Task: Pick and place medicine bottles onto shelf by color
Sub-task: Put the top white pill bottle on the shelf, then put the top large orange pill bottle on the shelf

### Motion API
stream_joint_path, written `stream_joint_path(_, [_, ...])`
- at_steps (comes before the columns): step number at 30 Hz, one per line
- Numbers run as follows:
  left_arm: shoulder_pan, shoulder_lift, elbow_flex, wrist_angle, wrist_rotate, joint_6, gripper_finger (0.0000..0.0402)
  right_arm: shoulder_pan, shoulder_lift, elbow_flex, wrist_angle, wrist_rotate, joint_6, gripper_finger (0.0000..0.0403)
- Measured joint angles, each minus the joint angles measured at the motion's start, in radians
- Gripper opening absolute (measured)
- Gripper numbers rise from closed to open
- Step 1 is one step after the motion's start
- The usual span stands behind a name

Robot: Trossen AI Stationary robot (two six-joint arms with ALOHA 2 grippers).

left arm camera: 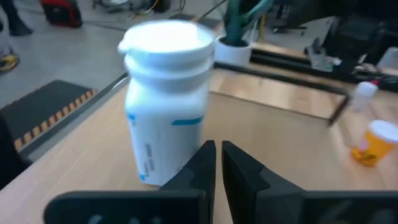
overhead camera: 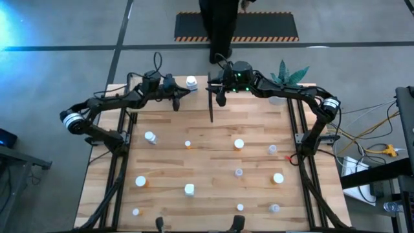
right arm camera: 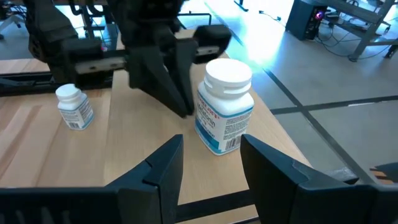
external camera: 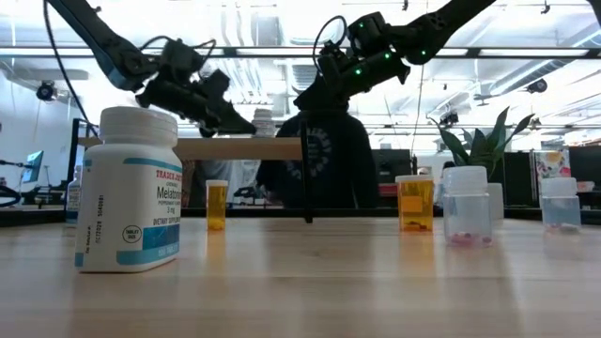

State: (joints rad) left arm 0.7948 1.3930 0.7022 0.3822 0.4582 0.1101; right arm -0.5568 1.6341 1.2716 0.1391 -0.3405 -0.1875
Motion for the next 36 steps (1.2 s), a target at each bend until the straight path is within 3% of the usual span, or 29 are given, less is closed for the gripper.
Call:
stream_joint_path(6, [0.0, 0.061, 0.049, 0.002, -0.065, 0.001, 0.001, 0.0, 0.0, 0.0, 0.0, 0.0, -0.01, 0.015])
stream_joint_path(21, [0.0, 0.159, 0.139, 0.006, -0.076, 0.007, 0.001, 0.0, 0.0, 0.0, -0.014, 0.0, -0.014, 0.015])
stream_joint_path(36, [0.004, -0.007, 0.036, 0.0, -0.108, 0.065, 0.001, 0.0, -0.064, 0.0, -0.061, 0.0, 0.002, 0.0105])
